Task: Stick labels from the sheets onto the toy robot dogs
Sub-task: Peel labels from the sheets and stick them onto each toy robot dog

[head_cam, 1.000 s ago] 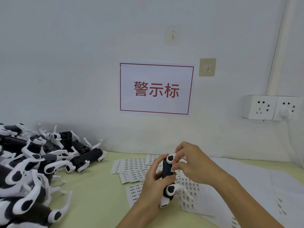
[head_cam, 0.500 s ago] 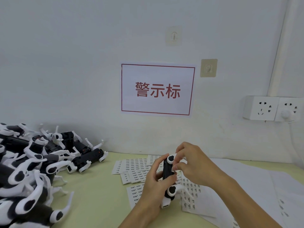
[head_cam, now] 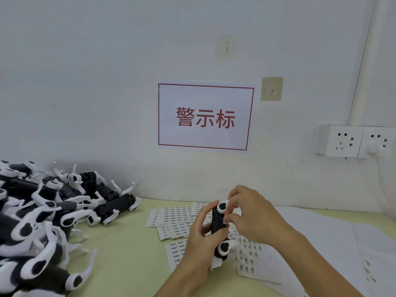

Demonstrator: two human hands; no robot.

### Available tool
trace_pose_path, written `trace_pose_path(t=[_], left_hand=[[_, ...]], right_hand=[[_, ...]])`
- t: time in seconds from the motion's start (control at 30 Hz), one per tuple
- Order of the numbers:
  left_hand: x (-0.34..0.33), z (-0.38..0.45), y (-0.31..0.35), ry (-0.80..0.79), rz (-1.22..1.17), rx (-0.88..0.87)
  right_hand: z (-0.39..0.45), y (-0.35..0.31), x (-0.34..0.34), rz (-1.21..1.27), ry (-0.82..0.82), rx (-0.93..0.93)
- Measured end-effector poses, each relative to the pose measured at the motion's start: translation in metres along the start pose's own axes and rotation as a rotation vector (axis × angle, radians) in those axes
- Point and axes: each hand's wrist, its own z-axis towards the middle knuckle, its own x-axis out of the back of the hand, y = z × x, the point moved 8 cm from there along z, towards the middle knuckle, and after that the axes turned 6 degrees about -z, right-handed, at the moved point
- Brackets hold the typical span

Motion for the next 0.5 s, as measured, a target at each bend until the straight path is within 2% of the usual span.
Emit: trace_pose_path(t=[0.5], left_hand=[[0.001, 0.002, -0.002, -0.001, 0.023, -0.005]], right_hand=[[-0.004, -0.012, 0.013, -0.196, 0.106, -0.012]])
